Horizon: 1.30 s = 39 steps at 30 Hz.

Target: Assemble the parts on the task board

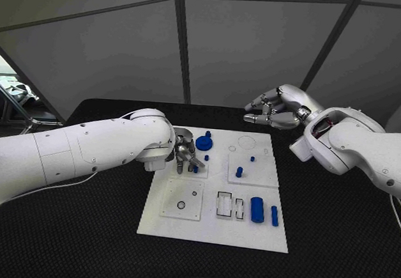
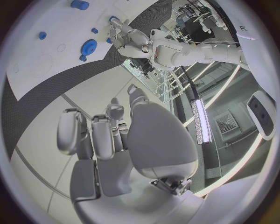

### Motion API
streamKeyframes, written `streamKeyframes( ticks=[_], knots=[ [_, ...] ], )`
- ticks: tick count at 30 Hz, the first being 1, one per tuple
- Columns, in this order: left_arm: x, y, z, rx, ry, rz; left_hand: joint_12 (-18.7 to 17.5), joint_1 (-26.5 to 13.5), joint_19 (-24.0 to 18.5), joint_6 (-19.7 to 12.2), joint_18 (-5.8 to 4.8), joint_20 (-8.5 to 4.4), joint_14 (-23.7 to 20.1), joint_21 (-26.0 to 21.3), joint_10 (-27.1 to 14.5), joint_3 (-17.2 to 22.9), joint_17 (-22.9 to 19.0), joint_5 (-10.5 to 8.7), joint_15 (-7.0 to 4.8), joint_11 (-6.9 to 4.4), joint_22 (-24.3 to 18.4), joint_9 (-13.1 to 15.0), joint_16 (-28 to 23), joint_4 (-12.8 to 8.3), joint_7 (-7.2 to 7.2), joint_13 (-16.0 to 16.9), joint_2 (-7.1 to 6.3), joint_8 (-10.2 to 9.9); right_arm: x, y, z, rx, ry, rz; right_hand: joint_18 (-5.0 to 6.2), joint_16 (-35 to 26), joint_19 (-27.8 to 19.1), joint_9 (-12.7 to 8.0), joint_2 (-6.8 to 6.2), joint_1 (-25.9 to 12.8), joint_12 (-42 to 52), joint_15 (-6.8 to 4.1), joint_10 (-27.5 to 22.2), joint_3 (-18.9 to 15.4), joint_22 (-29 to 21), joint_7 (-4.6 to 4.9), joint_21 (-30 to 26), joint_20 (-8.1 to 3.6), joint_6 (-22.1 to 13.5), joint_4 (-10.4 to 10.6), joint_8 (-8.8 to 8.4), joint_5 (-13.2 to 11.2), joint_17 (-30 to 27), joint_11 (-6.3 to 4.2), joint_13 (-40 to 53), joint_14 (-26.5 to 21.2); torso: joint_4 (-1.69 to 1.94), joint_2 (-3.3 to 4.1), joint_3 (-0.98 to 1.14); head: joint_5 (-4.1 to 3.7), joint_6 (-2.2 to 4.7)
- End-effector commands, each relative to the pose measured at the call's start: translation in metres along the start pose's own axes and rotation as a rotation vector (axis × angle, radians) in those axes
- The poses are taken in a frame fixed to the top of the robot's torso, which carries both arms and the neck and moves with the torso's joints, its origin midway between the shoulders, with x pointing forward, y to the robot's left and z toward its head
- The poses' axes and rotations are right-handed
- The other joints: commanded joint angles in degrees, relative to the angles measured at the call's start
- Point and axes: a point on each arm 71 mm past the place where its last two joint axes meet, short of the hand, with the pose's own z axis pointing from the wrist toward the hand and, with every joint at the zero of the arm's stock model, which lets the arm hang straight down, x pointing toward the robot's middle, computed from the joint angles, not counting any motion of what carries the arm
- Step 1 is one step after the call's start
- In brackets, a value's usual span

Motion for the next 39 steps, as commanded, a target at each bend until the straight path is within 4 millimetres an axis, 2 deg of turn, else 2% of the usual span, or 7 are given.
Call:
streamKeyframes(
  ticks=[1,13,17,21,22,29,39],
  knots=[
    [0.000,0.000,0.000,-0.009,0.014,0.016,0.3,1.0,0.5,-0.4,-1.33,-0.15,0.4,0.3,0.1,0.9,0.2,0.10,-0.01,-0.39,5.8,0.2,-0.3,-0.3,-0.15,0.1,0.28,0.3,0.000,0.002,0.001,-0.009,0.005,-0.004,0.36,-0.2,-0.1,-0.1,0.66,0.1,-0.3,-0.33,0.0,-0.4,-0.1,-0.10,-0.2,-0.13,0.2,-0.1,0.13,0.2,1.4,-0.12,-0.1,2.8,-0.02,-0.01,0.01,0.02,-0.18],
    [0.000,0.000,0.000,-0.005,0.011,0.013,-0.2,6.0,0.6,-1.3,-1.38,-0.48,0.4,0.4,-0.1,11.3,0.8,0.43,-0.18,-0.93,6.3,1.1,-1.1,-3.1,-0.40,0.0,0.22,-0.8,0.000,0.002,0.001,-0.010,0.005,-0.004,0.37,-0.3,-0.1,-0.1,0.70,0.2,-0.3,-0.35,0.0,-0.4,-0.1,-0.11,-0.2,-0.15,0.2,-0.1,0.15,0.4,1.4,-0.13,-0.1,2.8,0.01,-0.01,0.01,-0.05,-0.35],
    [0.000,0.000,-0.001,0.003,0.007,0.011,-0.6,5.2,0.6,-1.5,-1.41,-0.39,0.5,0.5,-0.1,21.7,1.0,0.58,0.07,-0.93,6.5,2.0,-1.5,-3.6,-0.28,-0.2,-3.02,-0.8,0.000,0.002,0.001,-0.011,0.005,-0.004,0.37,-0.3,-0.1,-0.1,0.70,0.2,-0.3,-0.35,0.0,-0.4,-0.1,-0.11,-0.2,-0.15,0.2,-0.1,0.15,0.4,1.4,-0.13,-0.1,2.8,-0.02,-0.03,0.01,-0.05,-0.38],
    [-0.001,0.001,-0.003,0.015,-0.006,0.001,-0.7,0.0,0.6,-2.0,-1.41,-0.23,0.6,0.4,0.3,35.7,1.3,0.24,-0.08,-0.62,6.7,4.2,-1.7,-5.2,-0.06,-0.3,-8.65,0.3,0.000,0.001,0.001,-0.012,0.005,-0.004,0.37,-0.3,-0.1,-0.1,0.70,0.2,-0.3,-0.35,0.0,-0.4,-0.1,-0.11,-0.2,-0.15,0.2,-0.1,0.15,0.4,1.4,-0.13,-0.1,2.8,0.05,-0.05,0.02,-0.02,-0.49],
    [-0.001,0.002,-0.004,0.018,-0.011,-0.006,-0.7,-1.0,0.6,-2.0,-1.39,-0.29,0.7,0.4,0.3,37.5,1.3,0.17,0.03,-0.69,6.8,4.7,-1.7,-5.7,0.13,-0.3,-9.08,0.5,-0.001,0.001,0.001,-0.012,0.005,-0.004,0.37,-0.3,-0.1,-0.1,0.70,0.2,-0.3,-0.35,0.0,-0.4,-0.1,-0.11,-0.2,-0.15,0.2,-0.1,0.15,0.4,1.4,-0.13,-0.1,2.8,0.07,-0.04,0.03,0.00,-0.51],
    [-0.004,0.008,-0.011,0.045,-0.058,-0.059,-0.8,-3.8,0.7,-2.3,-1.41,-0.25,0.7,0.4,0.5,42.4,1.5,0.08,-0.09,-0.52,6.9,6.2,-1.7,-8.0,-0.04,-0.4,-10.38,1.3,-0.001,0.000,0.001,-0.011,0.004,-0.005,0.37,-0.3,-0.1,-0.1,0.70,0.2,-0.3,-0.35,0.0,-0.4,-0.1,-0.11,-0.2,-0.15,0.2,-0.1,0.15,0.4,1.4,-0.13,-0.1,2.8,0.17,-0.07,0.05,0.01,-0.55],
    [-0.005,0.016,-0.025,0.058,-0.131,-0.111,-0.4,-4.8,0.9,-2.2,-1.48,-0.28,0.7,0.5,0.9,43.9,1.5,0.03,-0.13,-0.58,7.3,6.7,-1.8,-8.8,-0.08,-0.1,-10.80,1.6,-0.003,-0.002,0.000,-0.007,-0.001,-0.007,0.38,-0.4,-0.2,-0.1,0.72,0.2,-0.3,-0.36,0.0,-0.4,-0.2,-0.11,-0.3,-0.16,0.3,-0.1,0.16,0.7,1.3,-0.14,-0.1,2.7,0.19,-0.05,0.05,0.38,-0.60]
  ],
)
